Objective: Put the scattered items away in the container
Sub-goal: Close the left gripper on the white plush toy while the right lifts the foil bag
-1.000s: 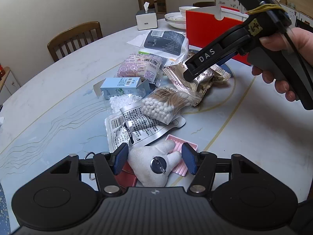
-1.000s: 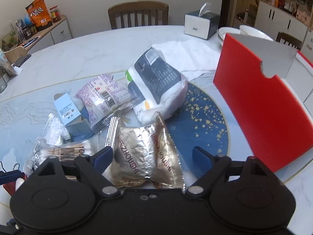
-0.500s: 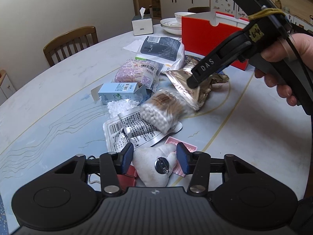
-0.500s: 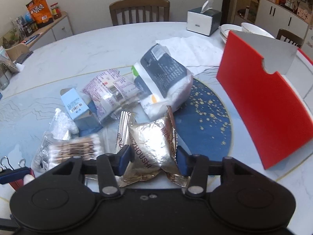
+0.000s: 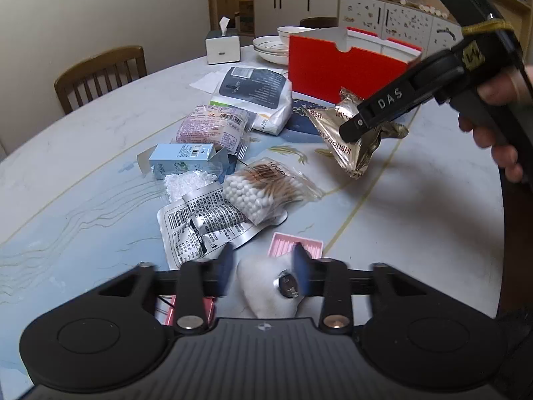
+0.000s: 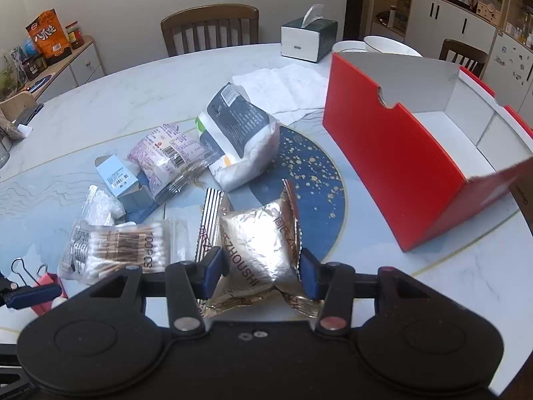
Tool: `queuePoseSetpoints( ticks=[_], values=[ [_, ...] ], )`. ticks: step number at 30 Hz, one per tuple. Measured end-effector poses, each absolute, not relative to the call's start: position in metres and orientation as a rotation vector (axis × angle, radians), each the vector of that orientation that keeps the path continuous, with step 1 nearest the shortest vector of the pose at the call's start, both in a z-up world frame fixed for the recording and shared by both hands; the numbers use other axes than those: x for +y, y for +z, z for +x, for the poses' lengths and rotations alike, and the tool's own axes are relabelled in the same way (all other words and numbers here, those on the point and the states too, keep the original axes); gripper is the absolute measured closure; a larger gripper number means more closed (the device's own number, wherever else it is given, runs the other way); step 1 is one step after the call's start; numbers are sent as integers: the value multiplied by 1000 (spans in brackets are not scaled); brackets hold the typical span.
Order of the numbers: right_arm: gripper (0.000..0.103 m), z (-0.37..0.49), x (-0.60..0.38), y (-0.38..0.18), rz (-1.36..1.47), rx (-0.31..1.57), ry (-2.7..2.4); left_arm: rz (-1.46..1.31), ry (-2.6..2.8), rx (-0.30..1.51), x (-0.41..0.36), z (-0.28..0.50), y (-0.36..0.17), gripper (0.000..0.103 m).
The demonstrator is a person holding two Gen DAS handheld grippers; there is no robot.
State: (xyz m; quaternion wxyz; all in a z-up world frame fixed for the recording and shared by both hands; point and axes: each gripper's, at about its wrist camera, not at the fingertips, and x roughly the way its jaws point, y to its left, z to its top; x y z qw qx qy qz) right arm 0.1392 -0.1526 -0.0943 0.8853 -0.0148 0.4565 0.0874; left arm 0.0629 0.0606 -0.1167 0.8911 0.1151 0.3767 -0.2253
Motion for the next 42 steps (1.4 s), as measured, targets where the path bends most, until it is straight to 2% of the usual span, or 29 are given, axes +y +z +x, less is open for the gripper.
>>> queuePoseSetpoints(
  ticks=[2,12,18,24,32,42],
  values=[
    [55,135,-154,-93,-21,951,181,243,-481,765,60,59,-116,26],
    [55,122,-154,-90,-13,951,185,275,-497,808,52,60,-128,26],
    [55,114,-157,-89,-6,953,194,260,-463,850,52,65,-135,44],
    [55,109,-164,-83,-22,945,227,228,-417,848,51,67,-130,49],
    [55,110,-185,-71,-32,939,319,176,-339,830,42,67,-104,49],
    [55,132,-232,-27,-47,845,414,126,-258,760,4,82,-58,49]
  ],
)
